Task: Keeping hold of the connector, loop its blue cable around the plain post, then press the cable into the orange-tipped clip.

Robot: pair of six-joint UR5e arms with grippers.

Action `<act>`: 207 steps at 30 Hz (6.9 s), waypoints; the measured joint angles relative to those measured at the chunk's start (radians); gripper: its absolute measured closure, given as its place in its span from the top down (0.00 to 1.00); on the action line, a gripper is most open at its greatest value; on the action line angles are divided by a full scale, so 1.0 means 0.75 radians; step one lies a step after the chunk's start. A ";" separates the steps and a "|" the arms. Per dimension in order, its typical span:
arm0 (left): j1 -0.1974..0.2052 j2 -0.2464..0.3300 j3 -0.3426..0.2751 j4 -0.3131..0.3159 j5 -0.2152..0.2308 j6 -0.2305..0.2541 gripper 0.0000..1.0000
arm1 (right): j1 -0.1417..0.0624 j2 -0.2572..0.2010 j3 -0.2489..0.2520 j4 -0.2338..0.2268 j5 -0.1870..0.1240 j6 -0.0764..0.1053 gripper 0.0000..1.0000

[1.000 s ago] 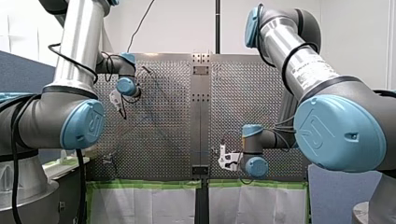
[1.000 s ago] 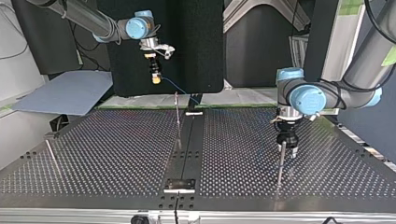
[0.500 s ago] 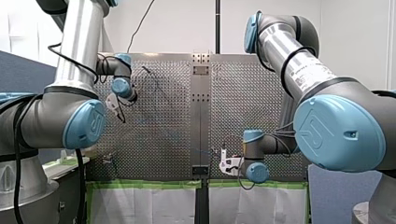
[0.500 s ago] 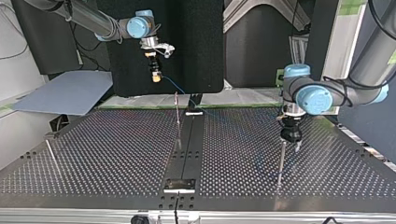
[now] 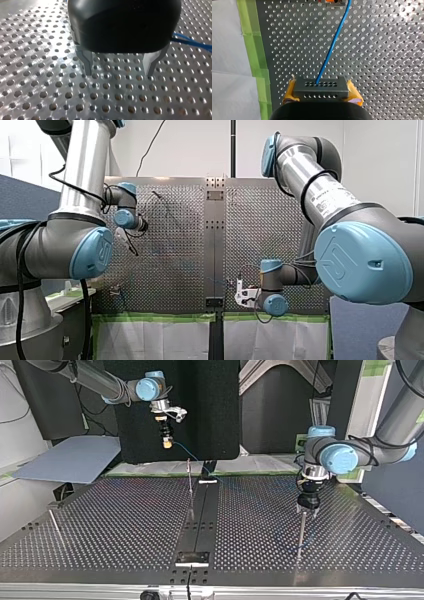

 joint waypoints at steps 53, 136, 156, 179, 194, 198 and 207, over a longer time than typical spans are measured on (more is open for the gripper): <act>0.068 0.192 -0.146 -0.187 0.045 0.013 1.00 | 0.012 0.001 0.000 -0.006 -0.033 0.006 0.00; 0.078 -0.305 0.115 -0.442 0.071 0.168 1.00 | 0.054 0.001 -0.004 -0.010 -0.059 0.022 0.00; 0.108 -0.441 0.122 -0.474 0.187 -0.021 1.00 | 0.062 0.001 -0.008 -0.006 -0.059 0.022 0.00; 0.117 -0.519 0.121 -0.521 0.097 0.051 1.00 | 0.068 0.001 -0.010 -0.002 -0.059 0.022 0.00; 0.109 -0.559 0.123 -0.579 0.019 0.172 1.00 | 0.073 0.001 -0.010 0.002 -0.059 0.022 0.00; 0.106 -0.559 0.132 -0.581 0.025 0.209 1.00 | 0.074 0.001 -0.010 0.002 -0.059 0.022 0.00; 0.111 -0.492 0.162 -0.604 0.060 0.278 1.00 | 0.074 0.001 -0.010 0.002 -0.059 0.022 0.00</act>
